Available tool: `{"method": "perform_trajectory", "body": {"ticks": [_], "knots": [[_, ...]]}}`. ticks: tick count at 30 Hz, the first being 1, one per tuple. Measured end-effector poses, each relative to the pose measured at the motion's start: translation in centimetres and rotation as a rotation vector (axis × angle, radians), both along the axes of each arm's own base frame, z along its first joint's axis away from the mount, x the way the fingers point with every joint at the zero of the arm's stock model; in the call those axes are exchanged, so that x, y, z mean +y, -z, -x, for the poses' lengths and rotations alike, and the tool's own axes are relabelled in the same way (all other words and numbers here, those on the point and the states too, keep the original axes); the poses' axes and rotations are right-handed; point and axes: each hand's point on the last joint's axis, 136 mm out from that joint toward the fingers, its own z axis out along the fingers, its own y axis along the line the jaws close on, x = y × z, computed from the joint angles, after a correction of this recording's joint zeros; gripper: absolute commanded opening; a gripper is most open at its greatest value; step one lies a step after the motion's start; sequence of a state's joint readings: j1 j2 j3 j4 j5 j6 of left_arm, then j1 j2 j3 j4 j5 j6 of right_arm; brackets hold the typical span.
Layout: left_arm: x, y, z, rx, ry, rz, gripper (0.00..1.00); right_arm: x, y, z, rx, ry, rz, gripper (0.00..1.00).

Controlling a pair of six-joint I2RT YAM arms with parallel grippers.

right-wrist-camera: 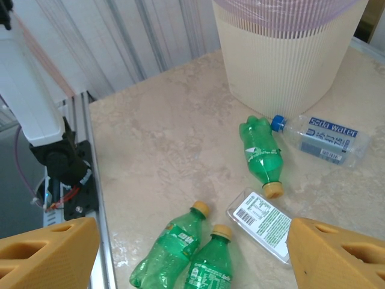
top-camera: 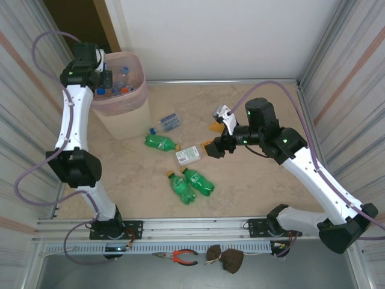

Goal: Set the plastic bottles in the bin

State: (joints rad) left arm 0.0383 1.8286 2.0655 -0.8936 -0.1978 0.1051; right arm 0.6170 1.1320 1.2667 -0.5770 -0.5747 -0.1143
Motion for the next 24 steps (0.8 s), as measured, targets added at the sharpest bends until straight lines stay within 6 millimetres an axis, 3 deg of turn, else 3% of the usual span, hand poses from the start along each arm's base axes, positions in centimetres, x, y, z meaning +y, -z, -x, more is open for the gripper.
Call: {"method": "perform_trajectory", "body": {"ticks": [10, 24], "knots": [[0.9, 6.1, -1.0, 0.151, -0.026, -0.027, 0.51, 0.0, 0.0, 0.0, 0.000, 0.000, 0.001, 0.81], [0.4, 6.5, -0.1, 0.169, -0.051, 0.047, 0.57, 0.0, 0.0, 0.0, -0.002, -0.001, 0.001, 0.81]]}}
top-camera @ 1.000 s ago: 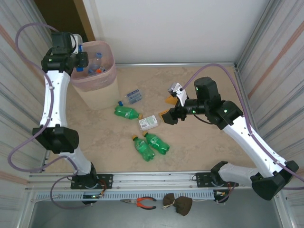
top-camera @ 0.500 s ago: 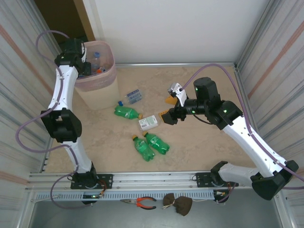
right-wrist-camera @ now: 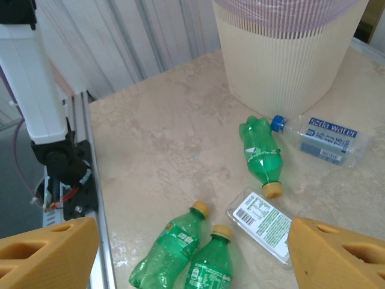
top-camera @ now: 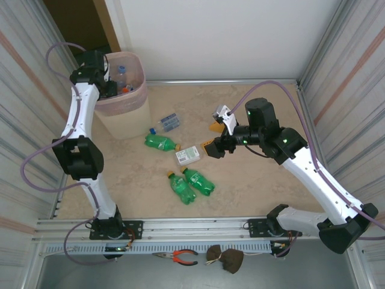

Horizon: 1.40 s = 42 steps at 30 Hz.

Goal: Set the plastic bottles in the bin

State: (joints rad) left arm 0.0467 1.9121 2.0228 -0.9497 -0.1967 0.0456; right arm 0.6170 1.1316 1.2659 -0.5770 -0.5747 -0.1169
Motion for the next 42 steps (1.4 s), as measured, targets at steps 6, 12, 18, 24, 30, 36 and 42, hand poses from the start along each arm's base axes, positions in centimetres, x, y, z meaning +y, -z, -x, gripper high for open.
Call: {"method": "perform_trajectory", "body": {"ticks": [6, 12, 18, 24, 30, 36, 42], "knots": [[-0.3, -1.9, 2.2, -0.014, -0.017, 0.030, 0.58, 0.0, 0.3, 0.0, 0.006, 0.000, 0.004, 0.81], [-0.5, -3.9, 3.5, -0.048, -0.029, 0.046, 0.68, -0.1, 0.4, 0.1, 0.007, 0.000, 0.005, 0.81], [-0.7, -4.0, 3.7, -0.051, -0.036, 0.060, 0.76, -0.2, 0.2, 0.3, 0.000, 0.000, 0.001, 0.81], [-1.1, -4.8, 3.9, -0.063, -0.025, 0.082, 0.74, -0.3, 0.0, 0.5, -0.006, 0.000, -0.004, 0.81], [-1.9, -7.2, 4.4, -0.122, 0.007, 0.118, 0.58, -0.4, -0.1, 0.5, -0.011, 0.002, -0.005, 0.81], [-1.9, -9.1, 4.3, -0.174, 0.024, 0.103, 0.46, -0.4, -0.1, 0.5, -0.010, 0.002, -0.005, 0.81], [-0.8, -9.6, 1.9, -0.195, 0.024, 0.045, 0.36, -0.4, -0.1, 0.5, -0.011, 0.002, -0.005, 0.81]]}}
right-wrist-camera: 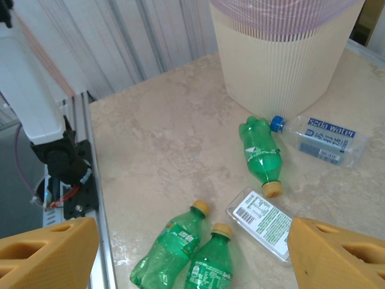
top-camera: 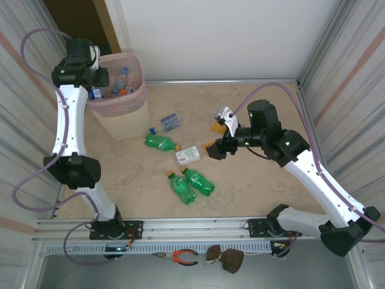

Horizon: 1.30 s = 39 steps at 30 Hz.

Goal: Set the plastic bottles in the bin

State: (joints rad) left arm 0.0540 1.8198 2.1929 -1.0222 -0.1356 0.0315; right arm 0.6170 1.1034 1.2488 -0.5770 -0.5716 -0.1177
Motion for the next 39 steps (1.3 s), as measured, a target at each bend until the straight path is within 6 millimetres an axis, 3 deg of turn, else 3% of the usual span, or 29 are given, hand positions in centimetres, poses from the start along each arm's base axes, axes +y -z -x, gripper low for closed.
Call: {"method": "perform_trajectory", "body": {"ticks": [3, 10, 15, 25, 28, 34, 39], "knots": [[1.2, 1.6, -1.5, 0.030, -0.022, -0.018, 0.34, 0.0, 0.0, 0.0, 0.000, 0.000, 0.000, 0.81], [3.8, 7.9, -3.4, 0.153, -0.066, -0.013, 0.32, 0.0, 0.0, 0.0, -0.004, -0.002, 0.002, 0.81], [4.4, 8.7, -3.4, 0.154, -0.075, -0.008, 0.31, 0.0, 0.1, -0.1, -0.005, -0.003, 0.004, 0.81], [2.5, 6.6, -2.8, 0.092, -0.010, 0.068, 0.38, 0.0, 0.1, -0.1, -0.004, -0.003, 0.004, 0.81], [1.4, 4.7, -2.1, 0.053, 0.023, 0.107, 0.39, 0.0, 0.1, -0.1, -0.004, -0.003, 0.004, 0.81], [-1.0, -0.8, 0.6, -0.070, 0.106, 0.182, 0.41, 0.3, 0.5, 0.0, -0.006, -0.003, 0.021, 0.81], [-3.3, -2.6, 3.8, -0.119, 0.176, 0.266, 0.44, 1.0, 2.0, 0.2, 0.004, -0.021, 0.077, 0.81]]}}
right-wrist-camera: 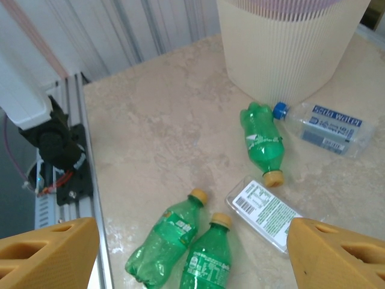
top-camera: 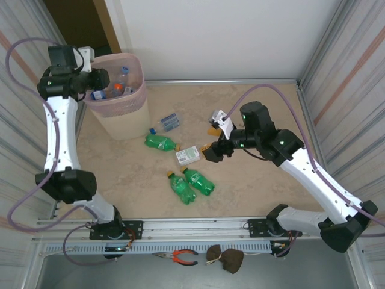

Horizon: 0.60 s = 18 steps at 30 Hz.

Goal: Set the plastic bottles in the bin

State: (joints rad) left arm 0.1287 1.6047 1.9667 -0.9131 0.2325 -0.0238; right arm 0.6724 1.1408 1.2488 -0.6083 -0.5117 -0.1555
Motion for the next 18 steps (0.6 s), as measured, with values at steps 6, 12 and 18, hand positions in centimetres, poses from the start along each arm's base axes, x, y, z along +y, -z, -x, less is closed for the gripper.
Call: {"method": "perform_trajectory", "body": {"ticks": [6, 12, 18], "knots": [[-2.4, 1.0, 2.9, 0.005, 0.074, 0.107, 0.49, 0.3, 3.1, -0.2, -0.024, -0.047, 0.128, 0.81], [-4.6, 2.6, 5.3, 0.025, 0.139, 0.216, 0.57, 0.0, 8.5, -1.3, -0.061, -0.161, 0.353, 0.81], [-5.8, 2.2, 7.7, -0.003, 0.181, 0.259, 0.68, 0.0, 14.2, -3.2, -0.088, -0.325, 0.575, 0.79]]}}
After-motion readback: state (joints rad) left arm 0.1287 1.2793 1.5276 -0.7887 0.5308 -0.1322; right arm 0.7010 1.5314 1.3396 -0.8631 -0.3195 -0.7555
